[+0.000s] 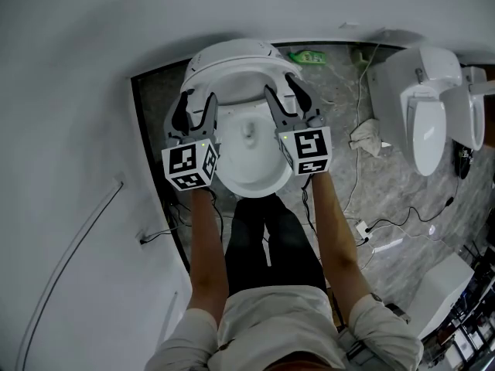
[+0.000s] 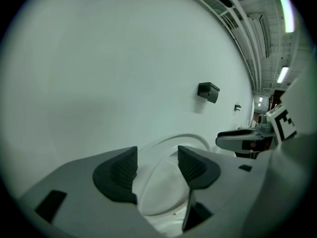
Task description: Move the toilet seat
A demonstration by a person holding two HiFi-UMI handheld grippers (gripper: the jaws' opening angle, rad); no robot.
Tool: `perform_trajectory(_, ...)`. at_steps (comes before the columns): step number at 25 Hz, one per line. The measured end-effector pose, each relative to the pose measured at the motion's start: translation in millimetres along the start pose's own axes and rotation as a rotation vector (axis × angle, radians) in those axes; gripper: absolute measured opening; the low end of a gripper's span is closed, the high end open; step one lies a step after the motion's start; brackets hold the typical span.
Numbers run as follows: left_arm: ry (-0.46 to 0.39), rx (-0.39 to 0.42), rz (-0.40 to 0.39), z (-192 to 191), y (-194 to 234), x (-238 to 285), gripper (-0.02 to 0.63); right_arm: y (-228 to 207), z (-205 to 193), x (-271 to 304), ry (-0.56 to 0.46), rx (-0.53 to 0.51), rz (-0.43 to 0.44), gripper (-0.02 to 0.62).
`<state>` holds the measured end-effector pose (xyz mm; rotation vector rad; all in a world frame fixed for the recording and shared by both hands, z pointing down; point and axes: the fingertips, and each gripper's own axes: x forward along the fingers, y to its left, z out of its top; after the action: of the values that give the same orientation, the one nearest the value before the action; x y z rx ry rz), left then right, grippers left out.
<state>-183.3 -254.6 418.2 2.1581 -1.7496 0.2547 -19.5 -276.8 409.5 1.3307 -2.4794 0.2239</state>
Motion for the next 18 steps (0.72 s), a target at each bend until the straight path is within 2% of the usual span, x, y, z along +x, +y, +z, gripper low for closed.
perform_trajectory(4, -0.018, 0.020, -0.007, 5.3, -6.4, -9.1, 0.241, 3.1, 6.1, -10.6, -0.022, -0.013, 0.003, 0.162)
perform_trajectory(13, -0.068, 0.076, -0.038, 19.1, -29.1, -30.5, 0.085, 14.8, 26.5, -46.1, -0.075, -0.029, 0.018, 0.058)
perform_trajectory(18, -0.099, 0.103, -0.066, 27.4, -46.5, -46.8, 0.038, 20.1, 34.7, -65.9, -0.098, -0.026, 0.016, 0.031)
